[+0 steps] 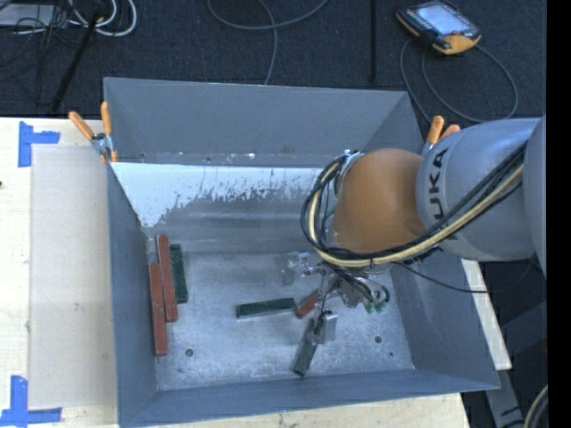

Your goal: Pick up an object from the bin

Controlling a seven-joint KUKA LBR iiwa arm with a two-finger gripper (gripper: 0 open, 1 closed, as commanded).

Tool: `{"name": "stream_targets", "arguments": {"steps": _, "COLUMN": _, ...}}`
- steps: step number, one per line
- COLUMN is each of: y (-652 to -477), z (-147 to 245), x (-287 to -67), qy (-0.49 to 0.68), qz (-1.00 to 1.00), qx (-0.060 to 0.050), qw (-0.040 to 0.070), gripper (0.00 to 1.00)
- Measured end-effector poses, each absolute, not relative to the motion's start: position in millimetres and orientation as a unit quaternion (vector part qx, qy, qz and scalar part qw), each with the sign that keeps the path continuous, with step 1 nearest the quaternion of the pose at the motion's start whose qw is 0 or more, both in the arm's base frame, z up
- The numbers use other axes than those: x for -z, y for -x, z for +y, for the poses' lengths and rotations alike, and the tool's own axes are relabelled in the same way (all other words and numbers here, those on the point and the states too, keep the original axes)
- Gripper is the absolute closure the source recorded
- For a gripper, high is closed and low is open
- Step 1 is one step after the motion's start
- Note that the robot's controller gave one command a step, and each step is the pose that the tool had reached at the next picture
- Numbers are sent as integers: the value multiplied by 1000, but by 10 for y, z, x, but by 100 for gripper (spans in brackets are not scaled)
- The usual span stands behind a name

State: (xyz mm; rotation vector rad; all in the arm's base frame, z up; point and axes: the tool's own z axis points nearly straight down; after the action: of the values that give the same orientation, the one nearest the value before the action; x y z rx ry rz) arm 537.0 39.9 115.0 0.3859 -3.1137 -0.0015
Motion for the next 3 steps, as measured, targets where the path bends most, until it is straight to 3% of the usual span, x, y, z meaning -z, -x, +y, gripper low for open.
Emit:
{"name": "stream_targets", "arguments": {"steps": 1, "y": -5465, "z": 335, "x": -1051, "qy": -146, "qz": -989, "qx": 0, "qw": -2, "gripper": 0}}
{"name": "stream_targets", "arguments": {"steps": 2, "y": -5677, "z": 440, "x": -825, "qy": -129, "qz": -992, "qx": 0, "qw": 0, "gripper": 0}}
{"name": "stream_targets", "arguments": {"steps": 3, "y": -5463, "z": 880, "x": -707, "qy": -223, "qz": -975, "qx": 0, "qw": -1, "gripper": 100}}
